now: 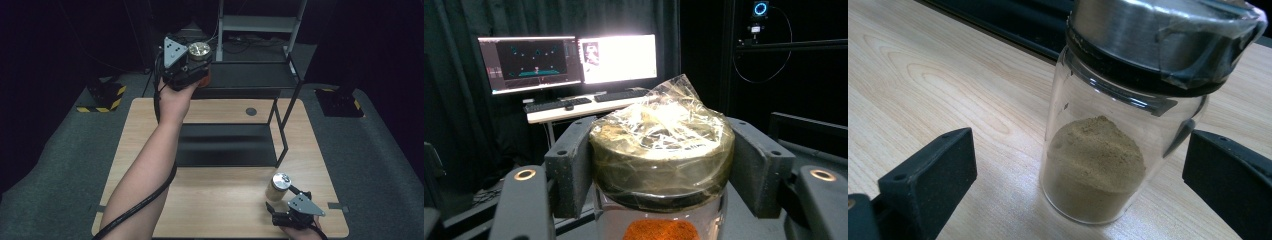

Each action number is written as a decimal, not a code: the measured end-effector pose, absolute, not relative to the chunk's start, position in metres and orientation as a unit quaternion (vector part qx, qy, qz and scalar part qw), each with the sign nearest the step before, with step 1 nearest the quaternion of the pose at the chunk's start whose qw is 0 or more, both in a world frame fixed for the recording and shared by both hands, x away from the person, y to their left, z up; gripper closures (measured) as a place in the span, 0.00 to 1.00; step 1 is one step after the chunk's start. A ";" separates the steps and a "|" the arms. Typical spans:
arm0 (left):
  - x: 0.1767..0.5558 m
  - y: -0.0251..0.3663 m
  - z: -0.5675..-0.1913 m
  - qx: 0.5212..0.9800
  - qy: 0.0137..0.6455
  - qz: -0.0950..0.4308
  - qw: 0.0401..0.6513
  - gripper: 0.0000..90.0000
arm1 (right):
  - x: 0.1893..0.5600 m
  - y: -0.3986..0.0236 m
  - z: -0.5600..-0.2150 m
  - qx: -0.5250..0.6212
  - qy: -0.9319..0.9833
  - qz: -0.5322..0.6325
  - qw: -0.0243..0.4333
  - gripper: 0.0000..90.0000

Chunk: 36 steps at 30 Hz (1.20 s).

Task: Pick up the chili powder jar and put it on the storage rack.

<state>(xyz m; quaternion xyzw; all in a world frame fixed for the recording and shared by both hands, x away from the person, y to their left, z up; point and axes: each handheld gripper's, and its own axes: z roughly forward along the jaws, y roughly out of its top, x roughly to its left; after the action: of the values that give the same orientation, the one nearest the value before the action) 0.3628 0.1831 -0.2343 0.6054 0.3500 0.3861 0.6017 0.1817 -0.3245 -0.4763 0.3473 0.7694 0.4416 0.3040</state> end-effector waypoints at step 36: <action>0.354 0.183 -0.230 0.605 0.378 0.385 0.586 0.00 | 0.182 -0.324 -0.476 0.346 0.771 0.440 0.305 0.00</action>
<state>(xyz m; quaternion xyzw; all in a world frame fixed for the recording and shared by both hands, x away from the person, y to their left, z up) 0.3543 0.1830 -0.2305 0.6048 0.3775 0.3851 0.5860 0.1818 -0.3240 -0.4761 0.3456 0.7709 0.4398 0.3048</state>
